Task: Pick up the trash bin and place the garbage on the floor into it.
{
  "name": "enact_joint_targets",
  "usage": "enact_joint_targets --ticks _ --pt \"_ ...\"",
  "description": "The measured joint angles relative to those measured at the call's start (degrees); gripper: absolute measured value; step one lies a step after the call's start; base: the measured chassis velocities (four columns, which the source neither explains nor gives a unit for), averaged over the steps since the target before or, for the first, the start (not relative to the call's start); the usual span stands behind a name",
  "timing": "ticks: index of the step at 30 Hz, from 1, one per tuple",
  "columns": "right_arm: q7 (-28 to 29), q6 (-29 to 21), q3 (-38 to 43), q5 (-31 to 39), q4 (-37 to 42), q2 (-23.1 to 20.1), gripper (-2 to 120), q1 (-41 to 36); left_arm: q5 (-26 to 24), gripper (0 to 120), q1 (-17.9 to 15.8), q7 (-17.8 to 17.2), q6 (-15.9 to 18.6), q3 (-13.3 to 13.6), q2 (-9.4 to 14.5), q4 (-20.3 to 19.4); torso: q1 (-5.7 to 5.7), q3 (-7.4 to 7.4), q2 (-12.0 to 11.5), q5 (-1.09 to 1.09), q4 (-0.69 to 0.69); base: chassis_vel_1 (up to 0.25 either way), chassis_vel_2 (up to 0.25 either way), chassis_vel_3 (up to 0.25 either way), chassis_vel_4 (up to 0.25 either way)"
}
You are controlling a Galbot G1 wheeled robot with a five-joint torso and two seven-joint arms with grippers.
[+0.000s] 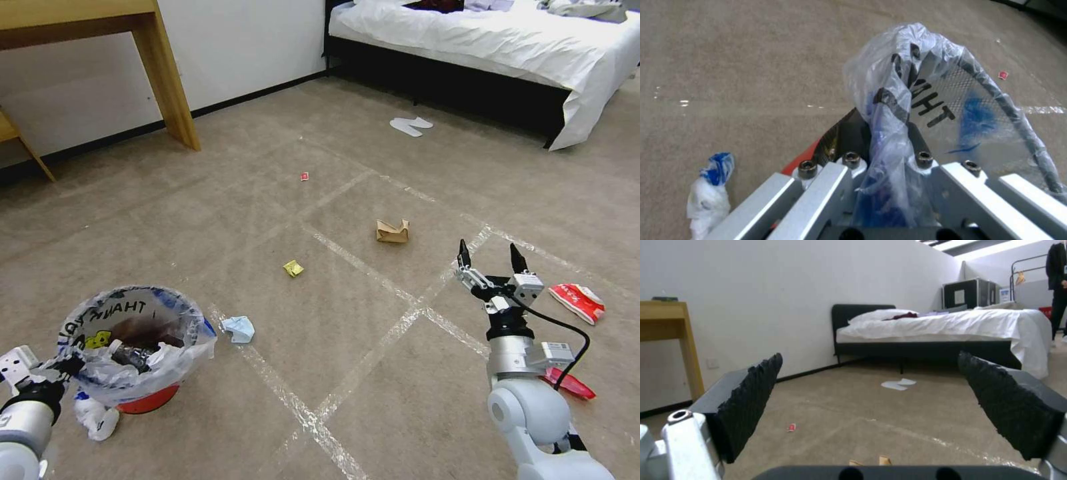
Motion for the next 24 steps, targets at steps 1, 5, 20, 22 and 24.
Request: enact_joint_targets --ticks 1,5,20,22,24 --pt "0.00 0.00 0.00 0.00 0.00 0.00 100 0.00 0.00 5 0.00 0.00 0.00 0.00 0.00 0.00 0.00 0.00 0.00 0.00 0.00 -0.046 0.045 0.055 -0.058" --pt "-0.03 -0.04 -0.26 -0.01 -0.16 -0.04 100 0.35 -0.02 5 0.10 -0.07 0.05 0.00 0.01 -0.27 0.00 0.00 0.00 0.00 0.00 -0.061 0.057 0.054 -0.053" --pt "-0.18 -0.07 -1.44 -0.07 -1.65 0.06 100 1.44 -0.03 5 -0.05 -0.13 0.06 -0.18 -0.10 -0.08 0.00 0.00 0.00 0.00 0.00 -0.044 0.044 0.047 -0.046" --pt "-0.18 -0.07 -1.53 -0.08 -1.86 0.05 100 1.60 -0.02 5 -0.08 -0.16 0.06 -0.23 -0.09 0.06 0.01 0.00 0.00 0.00 0.00 -0.068 0.060 0.053 -0.068" --pt "-0.18 -0.07 -1.64 -0.07 -2.02 0.04 100 1.73 -0.02 5 -0.14 -0.16 0.06 -0.27 -0.07 0.19 0.01 0.00 0.00 0.00 0.00 -0.062 0.053 0.053 -0.059"
